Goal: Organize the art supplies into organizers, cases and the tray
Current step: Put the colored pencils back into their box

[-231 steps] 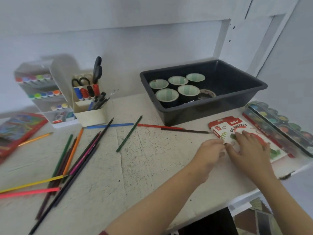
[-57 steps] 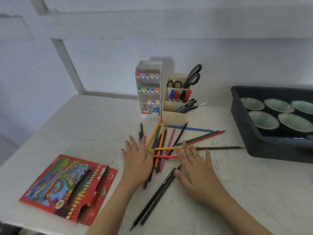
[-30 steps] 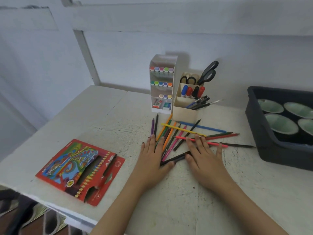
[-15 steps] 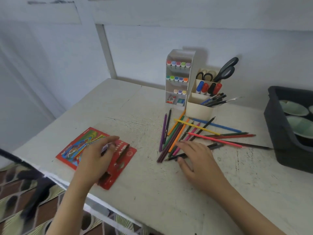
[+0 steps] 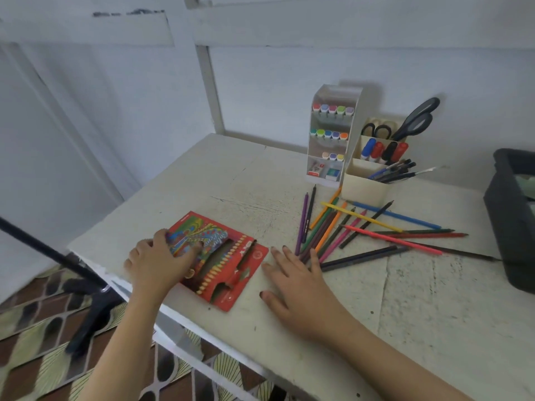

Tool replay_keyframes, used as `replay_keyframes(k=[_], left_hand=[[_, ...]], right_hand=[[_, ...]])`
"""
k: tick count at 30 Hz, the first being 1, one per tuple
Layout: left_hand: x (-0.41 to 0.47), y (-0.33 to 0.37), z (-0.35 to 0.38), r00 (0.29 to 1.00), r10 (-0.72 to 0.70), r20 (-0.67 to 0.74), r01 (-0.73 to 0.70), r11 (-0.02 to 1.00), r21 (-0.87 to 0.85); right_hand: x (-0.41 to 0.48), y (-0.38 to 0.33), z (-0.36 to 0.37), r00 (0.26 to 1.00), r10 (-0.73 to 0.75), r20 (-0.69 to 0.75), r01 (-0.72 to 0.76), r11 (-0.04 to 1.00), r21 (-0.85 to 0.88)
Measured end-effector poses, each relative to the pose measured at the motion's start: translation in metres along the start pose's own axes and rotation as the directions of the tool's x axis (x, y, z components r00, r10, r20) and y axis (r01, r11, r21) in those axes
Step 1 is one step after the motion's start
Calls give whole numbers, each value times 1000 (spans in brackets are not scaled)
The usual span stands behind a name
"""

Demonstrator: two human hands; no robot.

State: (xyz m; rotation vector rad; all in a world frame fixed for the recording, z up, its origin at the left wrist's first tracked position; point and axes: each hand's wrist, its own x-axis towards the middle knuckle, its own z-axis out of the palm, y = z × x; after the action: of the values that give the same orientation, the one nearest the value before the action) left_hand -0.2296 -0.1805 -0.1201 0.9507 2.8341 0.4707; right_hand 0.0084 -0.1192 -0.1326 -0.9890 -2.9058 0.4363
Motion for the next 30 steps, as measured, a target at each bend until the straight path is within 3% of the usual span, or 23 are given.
replay_keyframes(k=[4,9,12,15,18,23,28,30], left_hand=[[-3,0,1,999,-54,5,55,996,-66],[-13,13,2,999,-6,34,19,920,-392],[-19,25,-6,995,-30,100,80,833,-547],[-27,40,-27,991,-9,132,99,715,-693],[-42,56,-48,997,28,74,34,687,-725],[-65,84,-67,994,104,24,-49,645,-762],[-89,107,-60,970,209,122,-24,583,-812],[-97,111,-45,953,246,177,-6,600,-800]], right_hand=[[-4,2,-2,999,42,-1,-42,997,64],[-14,3,-10,995,94,-20,-81,935,346],[-23,1,-14,977,158,-141,-63,853,519],[-34,6,-21,913,284,-294,-29,762,647],[-43,14,-31,865,374,-335,-6,675,738],[-57,26,-38,870,441,-221,6,438,899],[-80,36,-45,802,572,-174,-8,301,954],[-93,46,-46,767,620,-165,-51,316,947]])
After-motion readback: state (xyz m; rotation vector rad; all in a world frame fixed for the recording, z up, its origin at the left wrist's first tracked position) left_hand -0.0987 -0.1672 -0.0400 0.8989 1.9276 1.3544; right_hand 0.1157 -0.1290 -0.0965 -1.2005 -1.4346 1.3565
